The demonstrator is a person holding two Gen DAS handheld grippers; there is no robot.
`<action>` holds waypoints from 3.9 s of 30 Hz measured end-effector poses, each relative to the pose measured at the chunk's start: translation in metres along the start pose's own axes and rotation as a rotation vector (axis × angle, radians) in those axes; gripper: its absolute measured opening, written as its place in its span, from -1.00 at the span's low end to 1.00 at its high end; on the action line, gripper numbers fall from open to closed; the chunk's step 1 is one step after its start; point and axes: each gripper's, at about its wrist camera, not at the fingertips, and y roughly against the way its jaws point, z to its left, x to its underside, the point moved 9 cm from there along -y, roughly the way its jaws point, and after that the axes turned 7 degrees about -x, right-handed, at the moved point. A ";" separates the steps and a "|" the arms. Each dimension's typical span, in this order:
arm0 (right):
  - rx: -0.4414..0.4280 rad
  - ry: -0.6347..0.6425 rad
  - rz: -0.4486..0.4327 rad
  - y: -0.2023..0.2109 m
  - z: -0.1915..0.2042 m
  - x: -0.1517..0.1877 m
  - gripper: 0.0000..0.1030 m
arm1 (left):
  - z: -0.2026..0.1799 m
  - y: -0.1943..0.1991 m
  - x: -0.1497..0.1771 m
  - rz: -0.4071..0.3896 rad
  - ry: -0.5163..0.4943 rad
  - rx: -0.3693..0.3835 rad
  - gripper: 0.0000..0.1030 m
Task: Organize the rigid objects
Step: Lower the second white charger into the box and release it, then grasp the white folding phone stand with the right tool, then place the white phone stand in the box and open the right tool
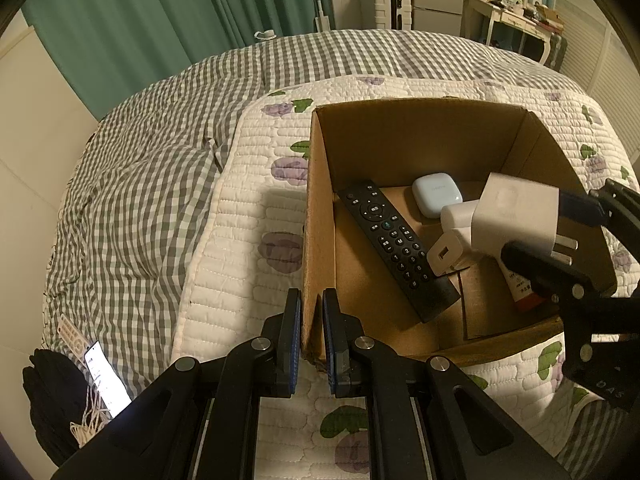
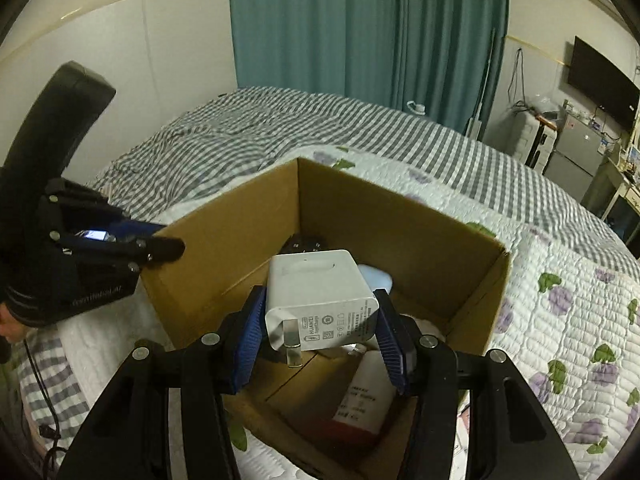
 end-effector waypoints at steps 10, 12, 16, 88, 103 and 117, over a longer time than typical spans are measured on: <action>0.083 -0.104 -0.219 0.093 -0.051 -0.025 0.71 | -0.002 0.001 -0.001 0.001 -0.007 -0.004 -0.81; 0.160 -0.095 -0.243 0.117 -0.070 -0.024 0.76 | -0.002 0.001 -0.001 0.001 -0.005 -0.004 -0.82; 0.279 -0.068 -0.224 0.143 -0.099 -0.009 0.77 | -0.001 0.002 -0.002 0.001 -0.006 -0.006 -0.81; 0.164 -0.045 -0.186 0.099 -0.038 -0.040 -0.16 | -0.001 -0.001 -0.003 0.003 -0.008 0.001 -0.81; 0.085 -0.014 0.038 -0.025 0.003 -0.022 -0.16 | -0.001 -0.001 -0.003 0.002 -0.004 0.006 -0.81; 0.066 0.010 -0.011 -0.014 0.014 -0.024 -0.15 | -0.002 -0.002 -0.002 0.004 -0.003 0.012 -0.81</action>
